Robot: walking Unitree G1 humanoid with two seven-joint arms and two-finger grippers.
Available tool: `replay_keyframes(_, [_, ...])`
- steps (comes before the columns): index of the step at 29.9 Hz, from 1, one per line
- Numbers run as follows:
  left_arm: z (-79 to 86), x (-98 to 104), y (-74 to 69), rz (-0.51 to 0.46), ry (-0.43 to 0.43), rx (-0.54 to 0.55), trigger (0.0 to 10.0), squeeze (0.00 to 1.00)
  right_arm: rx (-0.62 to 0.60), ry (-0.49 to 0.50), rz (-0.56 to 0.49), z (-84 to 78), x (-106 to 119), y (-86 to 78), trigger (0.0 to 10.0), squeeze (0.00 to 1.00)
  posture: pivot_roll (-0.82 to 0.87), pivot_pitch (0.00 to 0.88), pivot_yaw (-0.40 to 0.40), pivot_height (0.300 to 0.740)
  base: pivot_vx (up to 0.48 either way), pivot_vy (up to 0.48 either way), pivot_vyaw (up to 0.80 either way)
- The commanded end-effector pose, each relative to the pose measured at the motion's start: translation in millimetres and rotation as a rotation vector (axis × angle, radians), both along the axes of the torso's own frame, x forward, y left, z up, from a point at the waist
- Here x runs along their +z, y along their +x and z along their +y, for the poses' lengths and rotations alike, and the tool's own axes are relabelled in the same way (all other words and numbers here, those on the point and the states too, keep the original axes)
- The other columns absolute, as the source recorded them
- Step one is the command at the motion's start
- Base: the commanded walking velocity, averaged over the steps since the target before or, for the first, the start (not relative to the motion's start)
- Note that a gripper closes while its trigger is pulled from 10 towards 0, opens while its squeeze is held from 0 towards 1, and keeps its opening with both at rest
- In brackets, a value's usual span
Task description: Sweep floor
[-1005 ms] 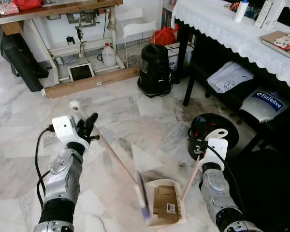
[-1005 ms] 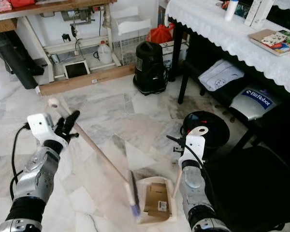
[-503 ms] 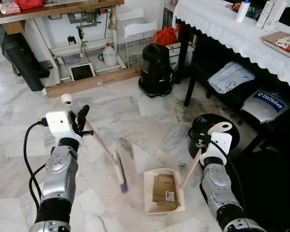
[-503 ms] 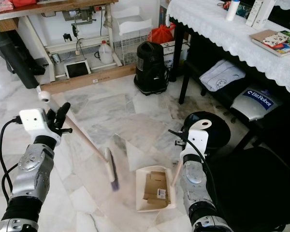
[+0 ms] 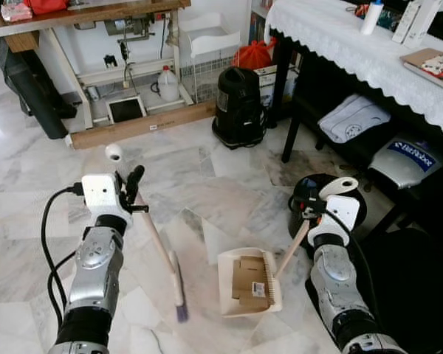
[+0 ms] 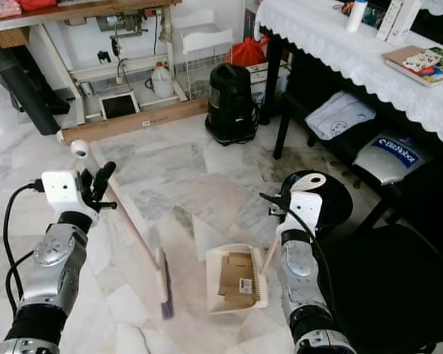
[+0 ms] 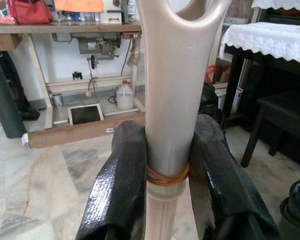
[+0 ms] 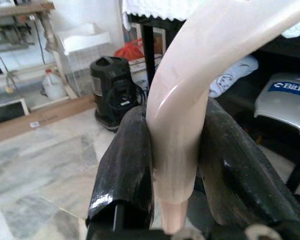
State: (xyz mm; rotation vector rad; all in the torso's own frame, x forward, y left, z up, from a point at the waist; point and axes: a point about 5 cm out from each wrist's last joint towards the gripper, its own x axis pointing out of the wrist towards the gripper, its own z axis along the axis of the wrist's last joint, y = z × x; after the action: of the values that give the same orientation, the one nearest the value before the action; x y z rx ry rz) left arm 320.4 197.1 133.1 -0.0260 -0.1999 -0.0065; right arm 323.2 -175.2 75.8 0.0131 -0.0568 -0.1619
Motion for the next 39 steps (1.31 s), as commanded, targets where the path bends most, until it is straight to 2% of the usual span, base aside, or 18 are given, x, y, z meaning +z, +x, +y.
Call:
replay_keyframes(1, [0.8, 3, -1.0, -0.024, 0.024, 0.003, 10.0, 0.00, 0.006, 0.044, -0.078, 2.9, 14, 3.6, 10.0, 0.00, -0.02, 0.063, 0.017, 0.740, 0.000, 0.000, 0.00])
replay_keyframes(4, [0.6, 2, -1.7, -0.023, 0.030, 0.002, 10.0, 0.00, 0.010, 0.063, -0.080, 3.8, 14, 3.8, 10.0, 0.00, -0.02, 0.063, 0.017, 0.740, 0.000, 0.000, 0.00])
replay_keyframes(15, [-11.2, -7, -7.1, -0.017, 0.141, -0.047, 10.0, 0.00, 0.018, 0.030, -0.092, 4.3, 19, 3.7, 10.0, 0.00, -0.02, 0.067, 0.016, 0.740, 0.000, 0.000, 0.00])
replay_keyframes(32, [-13.0, -12, -7.9, -0.008, 0.147, -0.044, 10.0, 0.00, 0.027, 0.028, -0.105, 5.4, 24, 2.7, 10.0, 0.00, -0.02, 0.069, 0.009, 0.740, 0.000, 0.000, 0.77])
replay_keyframes(39, [-10.4, -20, -9.9, 0.021, 0.151, -0.043, 10.0, 0.00, 0.021, 0.030, -0.103, 4.4, 23, 0.0, 10.0, 0.00, -0.02, 0.065, 0.008, 0.740, 0.000, 0.000, 0.74])
